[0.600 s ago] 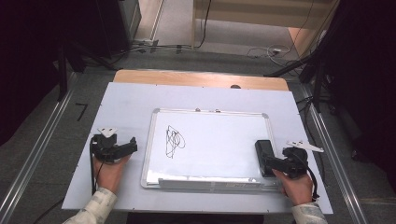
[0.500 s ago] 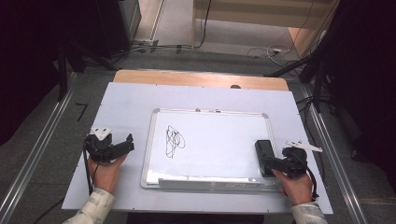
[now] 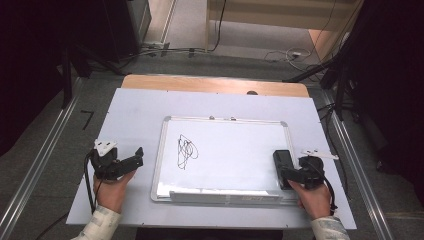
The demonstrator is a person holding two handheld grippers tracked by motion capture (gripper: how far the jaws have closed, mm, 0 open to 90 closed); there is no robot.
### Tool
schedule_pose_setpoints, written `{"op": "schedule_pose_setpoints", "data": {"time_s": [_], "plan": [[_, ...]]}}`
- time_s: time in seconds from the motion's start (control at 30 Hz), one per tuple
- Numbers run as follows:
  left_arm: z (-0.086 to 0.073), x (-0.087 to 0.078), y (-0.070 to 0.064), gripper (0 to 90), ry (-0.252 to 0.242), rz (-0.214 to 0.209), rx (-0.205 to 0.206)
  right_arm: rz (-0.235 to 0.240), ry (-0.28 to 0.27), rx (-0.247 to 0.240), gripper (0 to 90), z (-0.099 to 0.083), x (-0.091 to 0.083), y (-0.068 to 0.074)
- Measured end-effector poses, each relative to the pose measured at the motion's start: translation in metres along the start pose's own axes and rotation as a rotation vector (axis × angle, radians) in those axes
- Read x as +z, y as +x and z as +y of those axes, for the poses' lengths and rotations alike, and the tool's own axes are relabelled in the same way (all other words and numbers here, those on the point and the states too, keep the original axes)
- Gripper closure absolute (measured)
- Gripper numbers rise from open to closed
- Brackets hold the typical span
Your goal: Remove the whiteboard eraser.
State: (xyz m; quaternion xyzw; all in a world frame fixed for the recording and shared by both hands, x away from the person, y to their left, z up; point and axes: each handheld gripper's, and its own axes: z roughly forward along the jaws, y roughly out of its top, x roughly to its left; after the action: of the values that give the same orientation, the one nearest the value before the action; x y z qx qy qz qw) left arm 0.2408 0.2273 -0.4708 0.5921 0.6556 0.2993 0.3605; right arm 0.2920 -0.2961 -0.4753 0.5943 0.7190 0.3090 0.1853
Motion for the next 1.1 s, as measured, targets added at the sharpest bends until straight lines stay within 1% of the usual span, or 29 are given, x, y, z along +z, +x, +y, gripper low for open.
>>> {"op": "schedule_pose_setpoints", "data": {"time_s": [0.13,0.3,0.37,0.57,0.63,0.7,0.8,0.87,0.93,1.0,1.07,1.1], "plan": [[-0.001,0.002,0.001,5.6,0.007,-0.003,-0.013,0.0,0.003,-0.014,16.2,0.001,0.003,0.002],[-0.001,0.003,0.0,5.6,0.006,0.002,-0.007,-0.015,0.01,-0.023,17.8,0.005,0.01,0.001],[-0.001,0.003,-0.001,5.6,0.003,0.003,-0.012,-0.011,0.009,-0.023,18.2,0.005,0.011,0.001],[-0.002,0.005,-0.001,5.6,0.007,0.009,-0.012,-0.02,0.02,-0.038,21.7,0.008,0.019,0.005],[-0.002,0.005,-0.001,5.7,0.007,0.007,-0.012,-0.029,0.017,-0.038,23.8,0.009,0.019,0.006],[-0.002,0.005,-0.001,5.7,0.01,0.007,-0.01,-0.033,0.029,-0.048,24.5,0.009,0.021,0.007],[-0.002,0.006,-0.001,5.7,0.01,0.008,-0.012,-0.034,0.038,-0.037,25.8,0.009,0.021,0.008],[-0.002,0.006,-0.001,5.7,0.011,0.006,-0.012,-0.033,0.045,-0.039,27.0,0.009,0.022,0.009],[-0.002,0.006,-0.001,5.7,0.014,0.004,-0.012,-0.042,0.046,-0.048,28.5,0.009,0.023,0.01],[-0.002,0.006,-0.001,5.7,0.015,0.002,-0.013,-0.039,0.045,-0.049,31.8,0.009,0.023,0.011],[-0.002,0.007,-0.001,5.7,0.019,0.002,-0.011,-0.056,0.047,-0.061,32.6,0.009,0.024,0.013],[-0.002,0.007,-0.002,5.7,0.02,0.001,-0.012,-0.055,0.045,-0.066,33.4,0.009,0.024,0.014]]}}
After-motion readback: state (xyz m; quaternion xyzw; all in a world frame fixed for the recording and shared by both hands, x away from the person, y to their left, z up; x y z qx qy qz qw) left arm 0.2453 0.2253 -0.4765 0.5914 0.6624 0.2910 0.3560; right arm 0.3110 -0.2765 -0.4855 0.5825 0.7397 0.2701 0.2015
